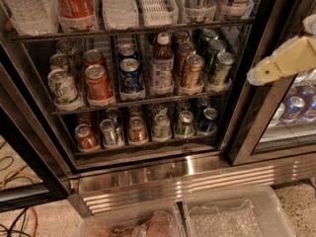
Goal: Pick blue plastic bottle from top shelf of fridge
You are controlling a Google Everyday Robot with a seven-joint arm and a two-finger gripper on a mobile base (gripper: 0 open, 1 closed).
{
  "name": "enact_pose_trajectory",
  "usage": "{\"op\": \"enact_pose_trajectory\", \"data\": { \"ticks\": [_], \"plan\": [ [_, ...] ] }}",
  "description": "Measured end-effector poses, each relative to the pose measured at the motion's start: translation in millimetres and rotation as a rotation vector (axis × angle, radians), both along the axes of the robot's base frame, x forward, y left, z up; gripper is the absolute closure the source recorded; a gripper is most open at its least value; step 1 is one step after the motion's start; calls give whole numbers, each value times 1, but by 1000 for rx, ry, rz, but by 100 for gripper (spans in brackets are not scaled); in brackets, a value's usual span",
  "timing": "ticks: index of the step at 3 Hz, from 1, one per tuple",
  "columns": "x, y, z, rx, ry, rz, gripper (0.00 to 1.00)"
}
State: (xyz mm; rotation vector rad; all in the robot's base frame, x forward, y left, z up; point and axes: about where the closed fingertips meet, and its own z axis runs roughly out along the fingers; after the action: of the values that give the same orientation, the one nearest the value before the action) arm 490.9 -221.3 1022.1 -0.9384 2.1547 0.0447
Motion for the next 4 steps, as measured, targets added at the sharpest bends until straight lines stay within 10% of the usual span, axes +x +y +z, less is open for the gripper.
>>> {"op": "enact_pose_trajectory", "data": {
  "ticks": [1, 4],
  "plan": [
    [22, 1, 22, 71, -87, -79, 0],
    [36, 17, 37, 112, -143, -46, 0]
  ]
}}
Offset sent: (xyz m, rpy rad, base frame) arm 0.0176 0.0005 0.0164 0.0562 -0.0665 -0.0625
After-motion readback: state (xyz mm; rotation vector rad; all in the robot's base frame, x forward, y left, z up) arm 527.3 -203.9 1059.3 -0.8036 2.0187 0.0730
